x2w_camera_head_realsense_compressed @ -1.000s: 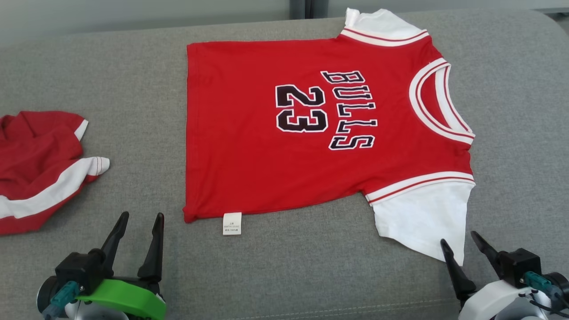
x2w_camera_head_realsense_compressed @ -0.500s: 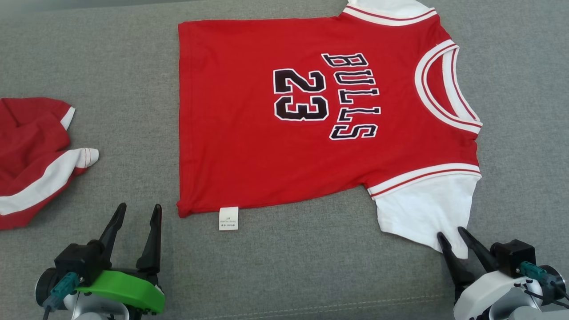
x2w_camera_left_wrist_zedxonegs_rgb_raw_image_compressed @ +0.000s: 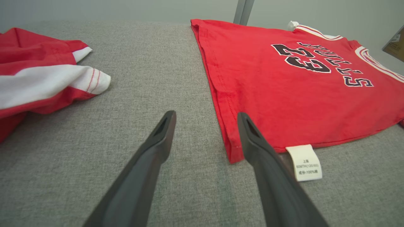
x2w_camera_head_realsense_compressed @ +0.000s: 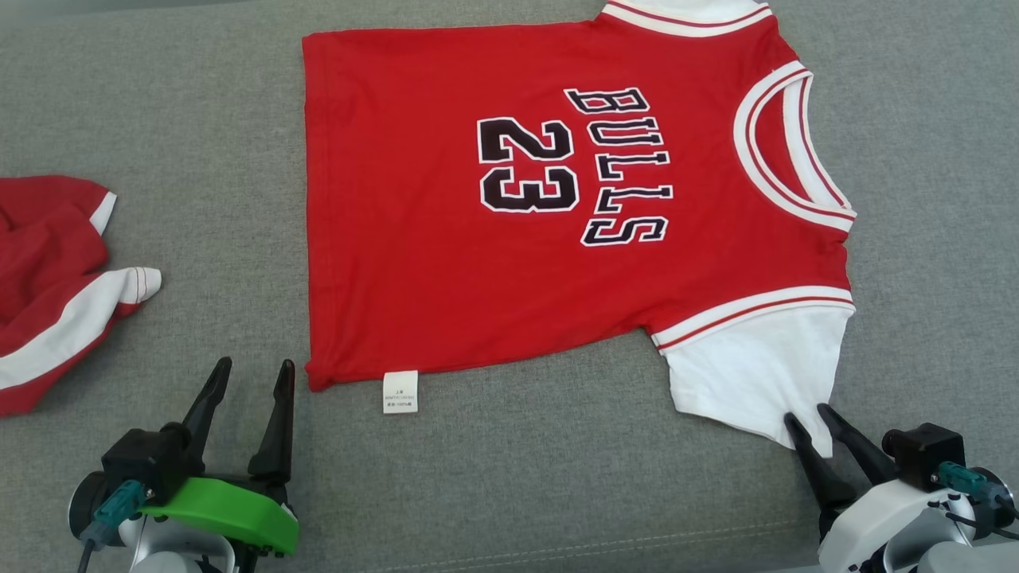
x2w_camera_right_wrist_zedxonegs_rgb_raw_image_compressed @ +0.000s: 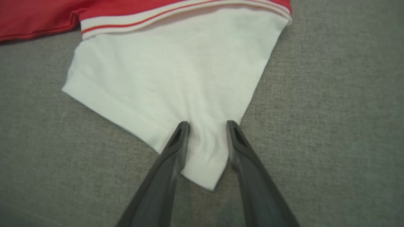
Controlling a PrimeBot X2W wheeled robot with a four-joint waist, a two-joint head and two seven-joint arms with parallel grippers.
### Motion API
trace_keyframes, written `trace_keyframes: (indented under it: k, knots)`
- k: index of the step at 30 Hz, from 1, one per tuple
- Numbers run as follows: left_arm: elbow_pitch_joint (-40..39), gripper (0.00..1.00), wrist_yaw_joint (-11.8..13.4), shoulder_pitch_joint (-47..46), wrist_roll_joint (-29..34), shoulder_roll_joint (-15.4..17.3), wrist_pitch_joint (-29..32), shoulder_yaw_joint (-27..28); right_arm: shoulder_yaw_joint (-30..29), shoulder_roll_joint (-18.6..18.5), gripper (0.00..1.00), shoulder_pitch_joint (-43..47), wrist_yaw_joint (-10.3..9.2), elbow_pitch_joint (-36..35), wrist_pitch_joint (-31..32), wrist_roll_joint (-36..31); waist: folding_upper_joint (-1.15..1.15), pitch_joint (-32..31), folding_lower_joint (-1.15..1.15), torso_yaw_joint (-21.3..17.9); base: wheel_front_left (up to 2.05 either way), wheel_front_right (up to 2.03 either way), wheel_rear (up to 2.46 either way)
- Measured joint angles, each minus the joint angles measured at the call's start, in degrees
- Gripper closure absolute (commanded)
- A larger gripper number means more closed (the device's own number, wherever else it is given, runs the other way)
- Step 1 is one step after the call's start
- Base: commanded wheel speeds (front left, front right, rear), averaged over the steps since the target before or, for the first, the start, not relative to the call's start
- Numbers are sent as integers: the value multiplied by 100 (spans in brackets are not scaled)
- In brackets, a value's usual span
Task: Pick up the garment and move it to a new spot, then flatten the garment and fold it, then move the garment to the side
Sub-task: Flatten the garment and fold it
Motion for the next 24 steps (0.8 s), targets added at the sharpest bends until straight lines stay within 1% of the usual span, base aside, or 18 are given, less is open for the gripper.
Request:
trace_keyframes:
  k: [1,4,6,8,11,13,15,16,17,18,19,24]
  knots:
    - [2,0,-19,-15,0,-1,0,-1,7,-2,38,0,1,4,0,8,0,3,0,-2,0,0,0]
    - [25,0,-21,-57,0,-1,0,0,38,-31,39,0,49,8,1,8,0,14,0,-8,0,0,0]
    - [45,0,-22,-57,0,-2,0,1,62,-53,45,1,52,8,1,9,0,20,0,-14,0,0,0]
    - [54,0,-22,-58,0,-2,0,3,73,-70,46,1,53,8,1,9,0,23,0,-20,0,0,0]
    - [131,0,-24,-59,1,-2,0,-21,116,-126,51,1,96,8,4,15,0,31,0,-31,0,0,0]
    - [166,0,-69,-59,1,-3,1,-55,163,-169,53,1,101,9,8,15,0,36,0,-38,0,0,0]
    - [209,0,-91,-60,1,-3,38,-94,185,-194,60,1,114,11,9,15,0,41,0,-47,0,0,0]
    - [254,0,-103,-61,0,-3,91,-125,189,-199,67,1,119,12,23,16,0,42,0,-53,0,0,0]
    - [301,0,-115,-61,0,-3,132,-155,194,-203,69,1,119,16,35,18,0,44,0,-59,0,0,0]
    - [344,0,-116,-61,-1,-8,156,-172,196,-205,88,2,132,19,48,29,0,44,0,-66,0,0,0]
    - [365,0,-119,-61,-2,-9,202,-181,196,-209,100,2,146,30,52,51,0,44,0,-71,0,0,0]
    - [432,0,-174,-73,-13,-13,336,-220,209,-194,100,0,151,42,71,100,0,50,0,-96,0,0,0]
